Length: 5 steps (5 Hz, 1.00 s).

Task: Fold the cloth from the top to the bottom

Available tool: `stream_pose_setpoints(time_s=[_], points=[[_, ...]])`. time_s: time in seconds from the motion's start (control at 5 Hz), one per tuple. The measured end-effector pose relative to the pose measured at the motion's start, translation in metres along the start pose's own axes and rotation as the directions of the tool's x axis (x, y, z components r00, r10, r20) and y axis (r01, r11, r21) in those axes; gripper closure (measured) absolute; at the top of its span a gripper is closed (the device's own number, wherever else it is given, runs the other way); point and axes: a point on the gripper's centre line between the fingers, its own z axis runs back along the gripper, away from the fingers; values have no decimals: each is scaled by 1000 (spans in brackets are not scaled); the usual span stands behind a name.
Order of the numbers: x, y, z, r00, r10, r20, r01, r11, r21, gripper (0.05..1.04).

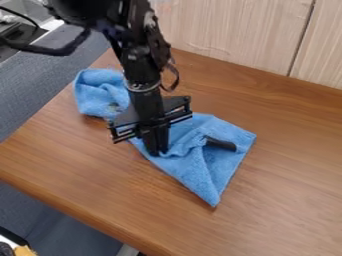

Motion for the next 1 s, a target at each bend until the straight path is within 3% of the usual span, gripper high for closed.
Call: stream_pose_setpoints(time_s=[0.2, 0.4, 0.6, 0.8, 1.0], points=[[-1, 5, 0, 1000, 11, -9, -10, 1000, 29, 879], [-3, 9, 3, 1000, -1, -8, 2, 999, 45, 635], [-4, 11, 16, 1000, -29, 2, 28, 998, 48, 322], [-7, 13, 25, 999, -38, -6, 38, 998, 51, 92], [-7, 13, 41, 1000, -26, 11, 25, 999, 40, 80]])
